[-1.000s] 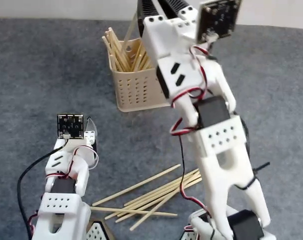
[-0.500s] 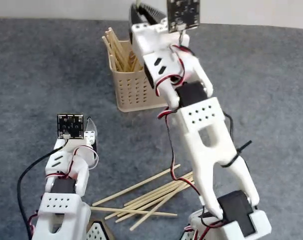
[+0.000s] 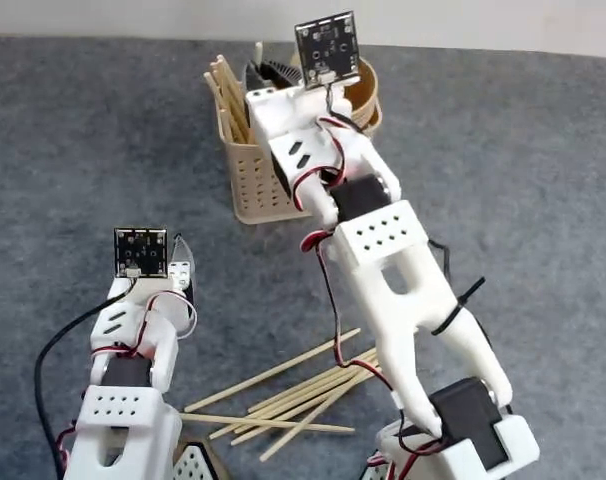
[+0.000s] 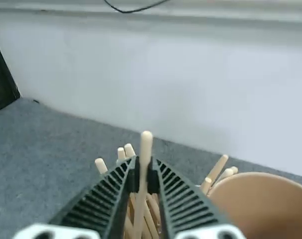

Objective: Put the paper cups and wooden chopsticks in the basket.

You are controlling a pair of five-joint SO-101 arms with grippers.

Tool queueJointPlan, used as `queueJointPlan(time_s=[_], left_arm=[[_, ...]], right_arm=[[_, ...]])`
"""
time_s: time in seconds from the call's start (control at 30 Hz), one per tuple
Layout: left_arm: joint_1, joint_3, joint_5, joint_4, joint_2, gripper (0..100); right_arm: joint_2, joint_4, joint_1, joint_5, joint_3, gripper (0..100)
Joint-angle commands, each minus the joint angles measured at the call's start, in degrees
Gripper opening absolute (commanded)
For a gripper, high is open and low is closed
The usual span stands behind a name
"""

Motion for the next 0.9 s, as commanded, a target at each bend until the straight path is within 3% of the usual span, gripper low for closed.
queueJointPlan(time_s=[0.0,0.43,0.63,0.87], left_arm=[[-0.66,0.04,0.18,-0.09,-1.10,9],[-0.66,0.04,0.18,-0.09,-1.10,9],[-0.66,0.04,0.18,-0.09,-1.10,9],[-0.66,0.04,0.18,-0.09,-1.10,9]], right_arm=[[-0.92,-0.92,-0.48,0.70,-0.57,11.4],[-10.68,14.64,-3.03,0.70,-6.55,12.6],[-18.33,23.34,-3.30,0.70,-6.55,0.1],[-23.78,35.56,-3.12,0.70,-6.37,0.6]])
